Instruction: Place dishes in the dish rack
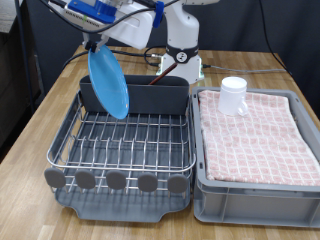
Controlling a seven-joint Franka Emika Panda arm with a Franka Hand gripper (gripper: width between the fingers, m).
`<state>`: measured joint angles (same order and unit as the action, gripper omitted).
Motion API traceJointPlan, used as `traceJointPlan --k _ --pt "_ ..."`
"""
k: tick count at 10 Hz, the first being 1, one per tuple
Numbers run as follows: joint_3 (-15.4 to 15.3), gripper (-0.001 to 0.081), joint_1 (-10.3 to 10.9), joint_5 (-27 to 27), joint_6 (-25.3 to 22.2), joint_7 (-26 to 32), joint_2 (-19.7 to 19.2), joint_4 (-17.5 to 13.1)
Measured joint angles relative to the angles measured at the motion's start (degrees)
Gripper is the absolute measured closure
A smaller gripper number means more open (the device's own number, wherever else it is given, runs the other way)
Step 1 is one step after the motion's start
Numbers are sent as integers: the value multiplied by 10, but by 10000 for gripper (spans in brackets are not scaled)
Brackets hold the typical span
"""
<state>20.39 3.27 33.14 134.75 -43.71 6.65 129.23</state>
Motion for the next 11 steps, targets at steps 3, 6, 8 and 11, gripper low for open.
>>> traceJointPlan --k 3,6,8,11 --pt "5 787 0 16 -4 35 0 -12" --pt "10 787 0 58 5 58 -2 -14" --pt "11 787 0 95 17 64 -11 -14" --pt "14 787 0 98 63 94 -37 -12"
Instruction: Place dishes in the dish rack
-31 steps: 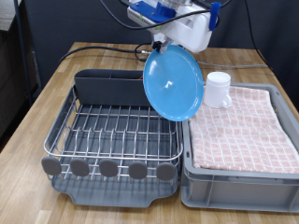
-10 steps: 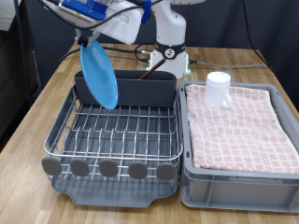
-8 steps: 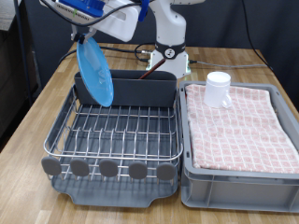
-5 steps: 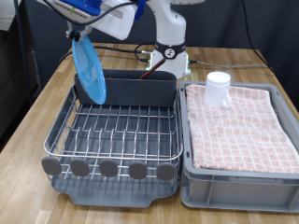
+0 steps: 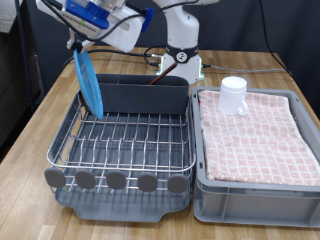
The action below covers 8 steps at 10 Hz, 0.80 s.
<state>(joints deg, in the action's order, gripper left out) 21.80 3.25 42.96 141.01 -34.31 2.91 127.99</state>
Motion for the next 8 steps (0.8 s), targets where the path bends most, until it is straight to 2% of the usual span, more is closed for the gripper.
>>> traceJointPlan --k 2,4,8 --pt "0 787 0 9 7 -12 -6 0" --pt "-4 787 3 16 -10 -17 -8 -1" --pt "-8 787 4 22 -11 -29 -13 0"
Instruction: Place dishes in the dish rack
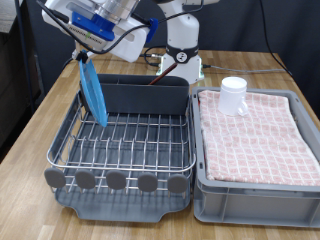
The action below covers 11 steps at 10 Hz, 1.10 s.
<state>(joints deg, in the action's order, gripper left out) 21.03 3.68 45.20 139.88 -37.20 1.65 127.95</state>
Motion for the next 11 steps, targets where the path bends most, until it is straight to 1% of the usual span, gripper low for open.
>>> traceJointPlan --k 4,8,11 --pt "-11 787 3 69 -6 -4 -13 1" --pt "-12 787 3 78 11 -36 -43 4" --pt "-11 787 2 96 27 -66 -68 4"
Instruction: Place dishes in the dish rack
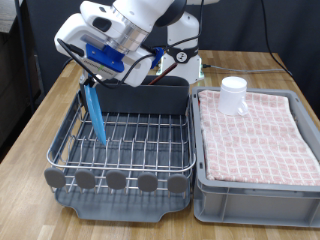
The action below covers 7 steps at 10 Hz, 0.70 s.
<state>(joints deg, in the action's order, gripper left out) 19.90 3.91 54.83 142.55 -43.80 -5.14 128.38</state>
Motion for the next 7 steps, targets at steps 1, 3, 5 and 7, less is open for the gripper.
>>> traceJointPlan --k 1,3,5,7 --pt "0 787 0 6 3 -7 -5 0" --pt "1 787 0 7 10 -11 -12 0" --pt "3 787 -2 6 26 -12 -19 0" --pt "3 787 -7 -12 46 -8 -28 0"
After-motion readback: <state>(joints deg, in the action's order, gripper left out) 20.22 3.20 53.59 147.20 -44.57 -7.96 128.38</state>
